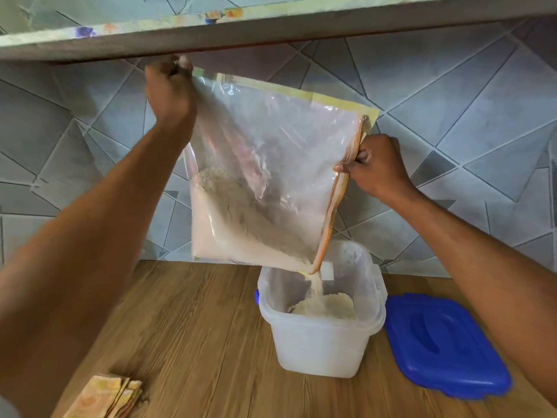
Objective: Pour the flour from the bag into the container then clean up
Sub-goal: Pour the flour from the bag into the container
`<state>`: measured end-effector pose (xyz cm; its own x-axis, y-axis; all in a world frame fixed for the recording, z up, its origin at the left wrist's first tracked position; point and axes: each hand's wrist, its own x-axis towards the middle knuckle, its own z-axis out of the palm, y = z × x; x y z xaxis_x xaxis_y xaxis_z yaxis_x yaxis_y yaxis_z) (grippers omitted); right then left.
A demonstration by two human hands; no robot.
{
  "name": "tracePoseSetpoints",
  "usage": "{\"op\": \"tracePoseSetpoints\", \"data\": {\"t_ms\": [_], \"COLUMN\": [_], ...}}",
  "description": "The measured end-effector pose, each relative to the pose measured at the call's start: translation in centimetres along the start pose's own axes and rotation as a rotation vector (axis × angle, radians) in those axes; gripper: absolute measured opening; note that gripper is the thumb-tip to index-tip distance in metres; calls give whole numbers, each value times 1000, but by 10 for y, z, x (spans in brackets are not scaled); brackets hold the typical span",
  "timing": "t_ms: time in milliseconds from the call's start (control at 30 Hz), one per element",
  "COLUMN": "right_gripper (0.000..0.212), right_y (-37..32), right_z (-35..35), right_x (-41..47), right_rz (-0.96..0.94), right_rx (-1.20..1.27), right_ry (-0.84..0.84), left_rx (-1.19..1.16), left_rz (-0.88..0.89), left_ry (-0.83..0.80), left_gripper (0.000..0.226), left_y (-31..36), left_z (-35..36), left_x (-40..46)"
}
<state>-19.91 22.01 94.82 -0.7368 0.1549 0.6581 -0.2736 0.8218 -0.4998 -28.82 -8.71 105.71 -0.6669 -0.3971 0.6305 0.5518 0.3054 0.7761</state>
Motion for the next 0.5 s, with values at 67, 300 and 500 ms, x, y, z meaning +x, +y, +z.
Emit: {"op": "tracePoseSetpoints", "data": {"t_ms": [67, 300, 500], "right_gripper": [49, 58, 42], "right_y": [-3, -8, -4], "right_z": [1, 3, 7], "right_x": [-3, -7, -5], "right_rz": [8, 0, -15], "right_rx": [-22, -69, -72], "right_ry": [-56, -108, -45], "left_rx": [18, 10, -42], "left_rz": [33, 40, -7], "left_ry": [-24, -45, -4], "left_gripper": [31, 36, 35], "left_y": [-3, -3, -7], "left_z": [1, 5, 7], "left_x": [2, 3, 4]}}
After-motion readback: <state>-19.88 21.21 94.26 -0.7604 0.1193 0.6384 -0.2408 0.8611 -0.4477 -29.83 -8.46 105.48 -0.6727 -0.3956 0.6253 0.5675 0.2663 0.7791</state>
